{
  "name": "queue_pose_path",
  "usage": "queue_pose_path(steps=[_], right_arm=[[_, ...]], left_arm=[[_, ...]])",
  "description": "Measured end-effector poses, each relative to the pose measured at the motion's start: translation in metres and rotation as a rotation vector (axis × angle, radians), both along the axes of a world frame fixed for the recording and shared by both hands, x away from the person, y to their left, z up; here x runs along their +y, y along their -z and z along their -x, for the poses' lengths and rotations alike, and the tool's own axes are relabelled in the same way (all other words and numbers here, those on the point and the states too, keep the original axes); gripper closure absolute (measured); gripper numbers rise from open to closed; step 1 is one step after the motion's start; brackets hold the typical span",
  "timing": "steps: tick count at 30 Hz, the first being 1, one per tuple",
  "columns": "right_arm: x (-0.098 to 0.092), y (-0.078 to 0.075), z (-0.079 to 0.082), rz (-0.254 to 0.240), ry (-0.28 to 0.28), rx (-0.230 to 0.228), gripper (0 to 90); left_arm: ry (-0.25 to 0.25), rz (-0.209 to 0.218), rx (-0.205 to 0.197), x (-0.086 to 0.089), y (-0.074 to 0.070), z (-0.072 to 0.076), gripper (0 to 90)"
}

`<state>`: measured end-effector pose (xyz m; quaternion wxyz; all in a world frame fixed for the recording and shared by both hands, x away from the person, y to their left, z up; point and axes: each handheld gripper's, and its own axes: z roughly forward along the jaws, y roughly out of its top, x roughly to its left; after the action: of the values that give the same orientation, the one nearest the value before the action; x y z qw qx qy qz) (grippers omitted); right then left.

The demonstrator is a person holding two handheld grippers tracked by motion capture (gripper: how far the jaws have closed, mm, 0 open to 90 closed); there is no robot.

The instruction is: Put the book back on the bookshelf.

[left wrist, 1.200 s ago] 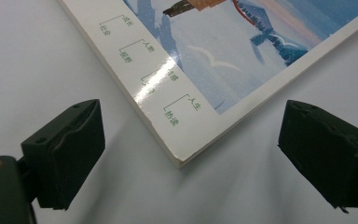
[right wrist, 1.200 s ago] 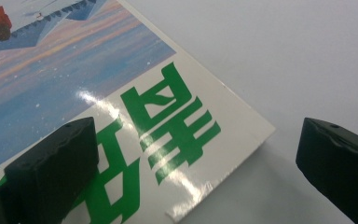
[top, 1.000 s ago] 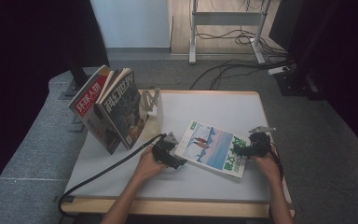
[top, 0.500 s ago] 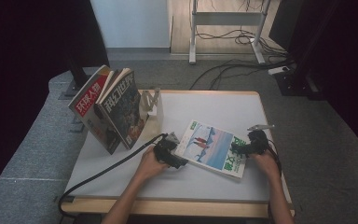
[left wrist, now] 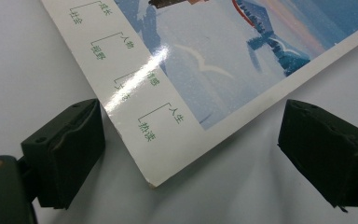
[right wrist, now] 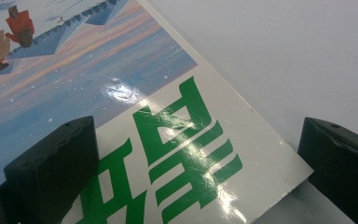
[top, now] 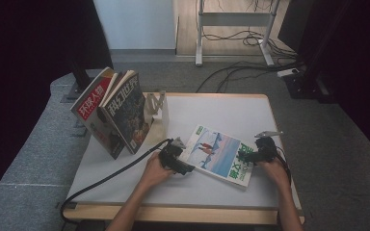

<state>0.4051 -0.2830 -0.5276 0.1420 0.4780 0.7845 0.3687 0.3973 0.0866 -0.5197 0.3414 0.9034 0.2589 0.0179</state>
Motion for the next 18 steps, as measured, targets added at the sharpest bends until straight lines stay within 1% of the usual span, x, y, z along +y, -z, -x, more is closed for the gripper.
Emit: queue_pose_path(steps=[1, 5, 8, 9, 10, 11, 12, 13, 14, 15, 16, 17, 18], right_arm=[[0.001, 0.0, 0.001, 0.001, -0.003, 0.0, 0.0], [0.006, 0.001, 0.009, -0.005, -0.013, -0.007, 0.0], [0.009, 0.001, 0.012, -0.004, -0.019, -0.009, 0.0], [0.012, 0.001, 0.015, -0.005, -0.026, -0.01, 0.0], [0.012, 0.001, 0.015, -0.005, -0.026, -0.01, 0.0], [0.016, 0.001, 0.019, -0.007, -0.032, -0.012, 0.0], [0.016, 0.001, 0.019, -0.007, -0.032, -0.012, 0.0], [0.018, 0.001, 0.022, -0.008, -0.038, -0.013, 0.0], [0.019, 0.001, 0.023, -0.009, -0.04, -0.014, 0.0], [0.021, 0.001, 0.025, -0.009, -0.044, -0.015, 0.0], [0.021, 0.001, 0.025, -0.009, -0.044, -0.015, 0.0], [0.024, 0.002, 0.028, -0.008, -0.051, -0.016, 0.0], [0.025, 0.001, 0.029, -0.01, -0.053, -0.014, 0.0]], left_arm=[[-0.004, 0.009, 0.01, 0.002, 0.0, 0.002, 7.0], [-0.004, 0.035, 0.027, 0.012, 0.0, 0.008, 7.5], [-0.007, 0.038, 0.028, 0.015, 0.0, 0.012, 7.5], [-0.008, 0.026, 0.024, 0.017, 0.0, 0.018, 7.5], [-0.008, 0.026, 0.024, 0.017, 0.0, 0.018, 7.5], [-0.008, 0.02, 0.021, 0.019, -0.001, 0.022, 7.4], [-0.009, 0.016, 0.022, 0.02, -0.001, 0.024, 7.4], [-0.009, -0.016, 0.007, 0.02, -0.002, 0.03, 7.4], [-0.009, -0.016, 0.007, 0.02, -0.002, 0.03, 7.3], [-0.003, -0.07, -0.021, 0.019, -0.002, 0.038, 6.7], [-0.003, -0.07, -0.021, 0.019, -0.002, 0.038, 6.0], [-0.001, -0.078, -0.027, 0.02, -0.002, 0.043, 5.4], [-0.001, -0.078, -0.027, 0.02, -0.002, 0.043, 5.4]])
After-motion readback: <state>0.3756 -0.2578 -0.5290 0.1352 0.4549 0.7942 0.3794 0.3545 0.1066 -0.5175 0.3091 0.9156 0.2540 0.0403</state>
